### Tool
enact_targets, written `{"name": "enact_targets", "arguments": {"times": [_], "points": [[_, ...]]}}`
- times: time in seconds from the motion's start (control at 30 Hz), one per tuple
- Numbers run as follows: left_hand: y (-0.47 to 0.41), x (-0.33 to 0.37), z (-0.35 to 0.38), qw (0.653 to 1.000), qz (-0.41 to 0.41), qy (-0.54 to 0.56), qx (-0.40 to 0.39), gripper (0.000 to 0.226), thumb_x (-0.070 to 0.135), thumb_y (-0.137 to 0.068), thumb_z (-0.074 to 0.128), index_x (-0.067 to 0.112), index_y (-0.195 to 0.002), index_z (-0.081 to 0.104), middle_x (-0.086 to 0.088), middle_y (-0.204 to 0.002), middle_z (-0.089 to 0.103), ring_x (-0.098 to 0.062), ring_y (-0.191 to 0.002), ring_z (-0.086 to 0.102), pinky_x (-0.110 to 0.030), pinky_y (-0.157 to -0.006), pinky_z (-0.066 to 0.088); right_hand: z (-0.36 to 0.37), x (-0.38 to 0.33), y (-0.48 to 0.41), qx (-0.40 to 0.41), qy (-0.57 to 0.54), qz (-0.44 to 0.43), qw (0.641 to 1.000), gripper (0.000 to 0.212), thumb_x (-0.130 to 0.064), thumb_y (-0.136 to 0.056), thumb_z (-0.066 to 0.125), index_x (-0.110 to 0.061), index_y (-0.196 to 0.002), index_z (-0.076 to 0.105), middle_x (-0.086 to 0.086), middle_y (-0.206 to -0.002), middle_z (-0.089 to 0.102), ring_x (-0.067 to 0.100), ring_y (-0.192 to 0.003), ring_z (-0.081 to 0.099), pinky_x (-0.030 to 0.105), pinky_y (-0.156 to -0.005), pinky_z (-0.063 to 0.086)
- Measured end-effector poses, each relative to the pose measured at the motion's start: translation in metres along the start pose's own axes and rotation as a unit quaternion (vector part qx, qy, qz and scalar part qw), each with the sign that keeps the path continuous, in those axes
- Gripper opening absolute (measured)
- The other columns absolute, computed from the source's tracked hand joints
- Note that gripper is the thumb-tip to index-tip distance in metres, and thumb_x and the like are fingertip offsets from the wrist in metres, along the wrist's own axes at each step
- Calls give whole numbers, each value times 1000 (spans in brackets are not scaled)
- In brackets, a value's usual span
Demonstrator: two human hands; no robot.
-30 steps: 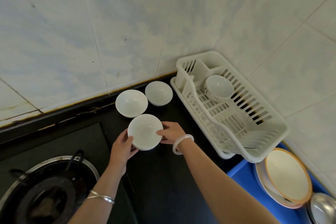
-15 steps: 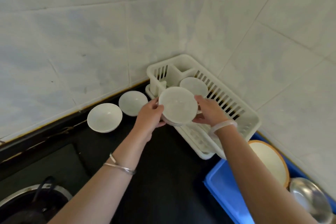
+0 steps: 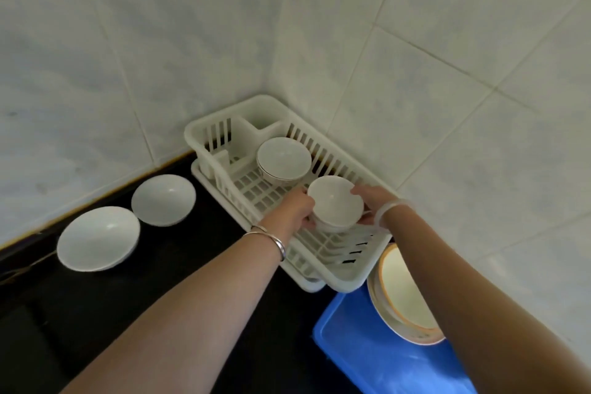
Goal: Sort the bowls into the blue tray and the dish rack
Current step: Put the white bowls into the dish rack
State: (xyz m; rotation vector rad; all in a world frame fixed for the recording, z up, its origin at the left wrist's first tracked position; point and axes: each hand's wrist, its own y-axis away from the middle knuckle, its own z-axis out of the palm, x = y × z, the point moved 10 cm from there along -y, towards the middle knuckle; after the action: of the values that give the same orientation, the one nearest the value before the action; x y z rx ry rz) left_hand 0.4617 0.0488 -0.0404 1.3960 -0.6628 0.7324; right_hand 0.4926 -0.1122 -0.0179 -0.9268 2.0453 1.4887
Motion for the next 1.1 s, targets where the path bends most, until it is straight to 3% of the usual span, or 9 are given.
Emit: {"name": "enact_targets", "arguments": {"times": [0.17,0.3,0.4,0.57,0.73,0.9,1.0,1.1], "points": [[-18,-6,11,999,-14,-30,4,41,-3,-91,34,4,-131,42,-21,-134,46,-40,-117,49,-48,-82,53,-4,2,-19,-2,33,14,999,59,-20,-88,59,-5,-140,36,20,-142,42,39,-125,45,49,-101,43],[-26,-7,13,999,-15,-48,2,40,-3,-91,36,5,-131,42,-20,-132,48,-39,-114,53,-47,-81,54,0,-1,-26,-8,60,11,998,58,-21,-90,56,-6,-141,34,19,-144,39,38,-126,42,50,-104,40],[-28,-10,17,999,-14,-48,-7,43,-4,-91,36,7,-132,43,-20,-132,49,-33,-108,53,-40,-83,52,-5,1,-31,-2,64,11,998,57,-21,-89,56,-8,-140,36,19,-142,40,39,-125,43,51,-103,41],[-27,-10,18,998,-8,-60,-24,45,-6,-91,37,5,-134,43,-20,-133,50,-36,-118,51,-40,-87,50,-13,0,-35,13,59,-2,998,52,-20,-89,55,-5,-136,41,21,-133,47,39,-118,48,51,-101,44],[-27,-8,14,997,10,-73,-15,44,-4,-91,41,6,-134,45,-20,-130,52,-30,-101,56,-39,-83,53,-16,-11,-27,55,175,-68,981,38,-25,-91,48,-1,-119,54,15,-93,56,36,-96,58,47,-94,49],[-21,7,6,984,78,-160,19,38,1,-88,45,7,-125,55,-21,-120,58,-37,-108,56,-45,-91,51,-13,-18,-14,70,296,-129,944,37,-29,-93,43,-3,-112,60,19,-112,65,32,-89,62,35,-73,48],[-14,14,3,972,105,-207,24,36,5,-88,47,9,-121,58,-18,-114,62,-35,-104,59,-42,-90,48,-11,-22,-8,64,305,-153,938,35,-26,-94,40,-5,-115,58,19,-115,62,32,-98,58,35,-80,43],[-3,22,-1,966,123,-225,25,19,10,-90,45,11,-103,59,-14,-106,59,-27,-100,57,-42,-93,47,-14,-27,4,77,287,-189,936,34,-24,-96,37,-8,-117,59,14,-117,62,24,-90,50,29,-78,36]]}}
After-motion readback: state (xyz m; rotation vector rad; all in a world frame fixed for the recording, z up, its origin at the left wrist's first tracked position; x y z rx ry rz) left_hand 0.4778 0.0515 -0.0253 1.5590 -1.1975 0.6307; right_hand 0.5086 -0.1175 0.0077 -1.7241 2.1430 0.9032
